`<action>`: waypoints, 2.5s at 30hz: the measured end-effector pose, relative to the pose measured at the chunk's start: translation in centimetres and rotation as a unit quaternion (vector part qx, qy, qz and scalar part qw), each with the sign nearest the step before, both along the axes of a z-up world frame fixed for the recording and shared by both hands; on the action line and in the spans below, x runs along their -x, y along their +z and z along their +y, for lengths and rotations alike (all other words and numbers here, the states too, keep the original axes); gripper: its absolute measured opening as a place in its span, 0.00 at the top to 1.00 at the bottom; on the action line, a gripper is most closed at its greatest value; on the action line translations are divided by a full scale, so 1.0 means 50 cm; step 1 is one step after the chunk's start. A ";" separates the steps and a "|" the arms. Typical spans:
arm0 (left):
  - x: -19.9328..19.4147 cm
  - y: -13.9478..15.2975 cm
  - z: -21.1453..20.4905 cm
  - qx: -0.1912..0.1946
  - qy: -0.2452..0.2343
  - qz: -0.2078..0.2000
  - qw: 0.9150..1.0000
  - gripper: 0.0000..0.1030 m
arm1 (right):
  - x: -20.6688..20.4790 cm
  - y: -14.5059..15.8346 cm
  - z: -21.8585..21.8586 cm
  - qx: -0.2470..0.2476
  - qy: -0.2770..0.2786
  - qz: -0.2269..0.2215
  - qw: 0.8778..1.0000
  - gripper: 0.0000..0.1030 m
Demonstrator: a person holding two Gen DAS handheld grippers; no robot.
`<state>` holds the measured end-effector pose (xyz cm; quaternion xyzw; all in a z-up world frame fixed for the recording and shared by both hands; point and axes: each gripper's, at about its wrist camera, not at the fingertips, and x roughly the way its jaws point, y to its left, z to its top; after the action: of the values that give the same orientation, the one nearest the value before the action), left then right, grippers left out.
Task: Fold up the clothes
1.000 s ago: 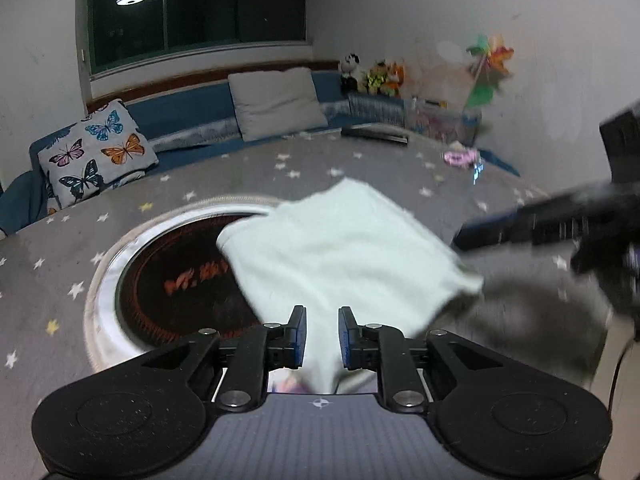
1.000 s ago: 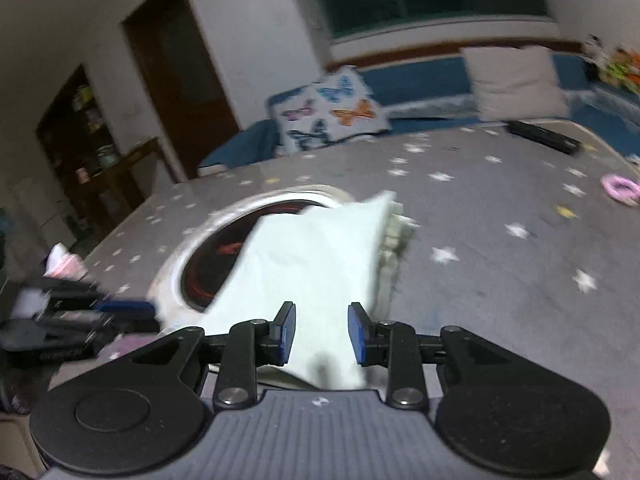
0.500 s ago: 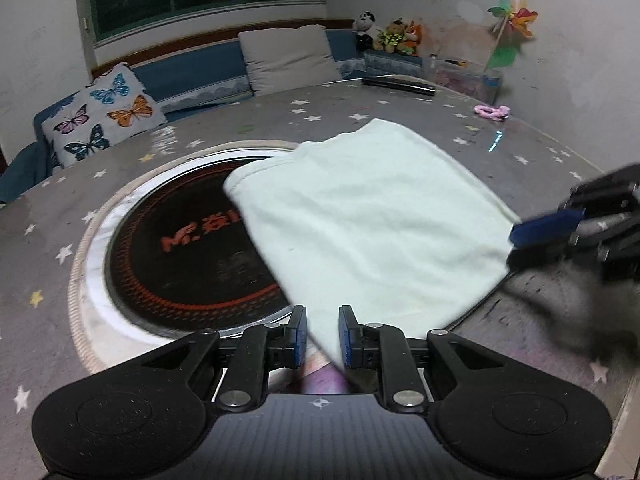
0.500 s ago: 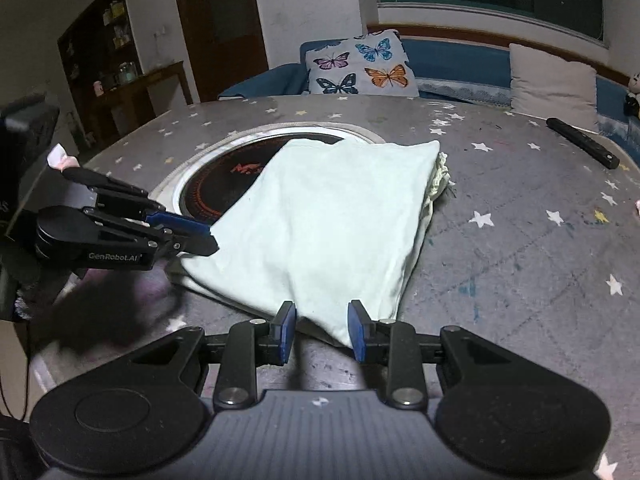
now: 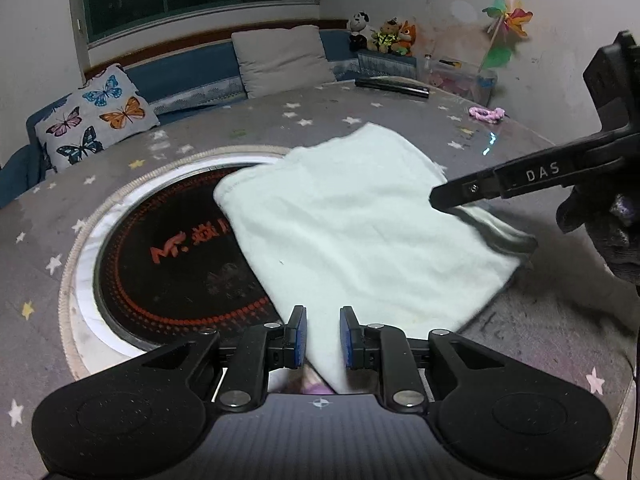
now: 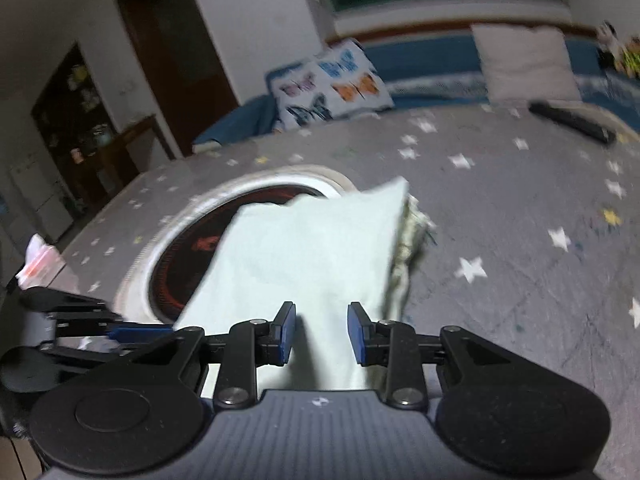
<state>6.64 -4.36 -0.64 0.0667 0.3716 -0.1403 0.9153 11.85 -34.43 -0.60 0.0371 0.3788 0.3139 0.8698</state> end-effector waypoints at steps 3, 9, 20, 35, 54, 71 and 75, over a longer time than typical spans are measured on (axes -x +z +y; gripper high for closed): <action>-0.023 0.018 0.006 0.007 0.008 -0.006 1.000 0.80 | -0.013 0.002 -0.006 0.004 -0.007 -0.002 1.000 0.72; -0.106 0.039 -0.006 0.016 0.014 -0.018 1.000 0.80 | -0.054 0.029 0.017 -0.001 -0.003 -0.026 1.000 0.72; -0.221 -0.003 0.037 0.012 0.058 0.010 0.998 0.80 | -0.148 -0.015 0.030 0.010 -0.016 -0.006 1.000 0.75; -0.277 0.000 0.045 0.016 0.072 0.002 0.997 0.80 | -0.191 -0.007 0.039 0.004 -0.008 -0.014 1.000 0.81; -0.149 0.039 0.052 0.003 0.055 -0.015 0.998 0.61 | 0.097 0.013 0.177 0.091 0.198 -0.082 0.972 0.73; -0.060 0.017 0.062 0.048 0.072 -0.006 0.996 0.54 | 0.209 0.010 0.181 0.112 0.192 -0.141 0.965 0.70; -0.049 0.003 0.053 0.058 0.072 0.001 0.996 0.55 | 0.180 0.015 0.126 0.095 0.142 -0.113 0.979 0.70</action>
<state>9.10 -1.73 -0.51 -0.0133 0.3678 -0.0955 0.9249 2.86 -28.14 0.15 -0.1355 0.3074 0.3986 0.8534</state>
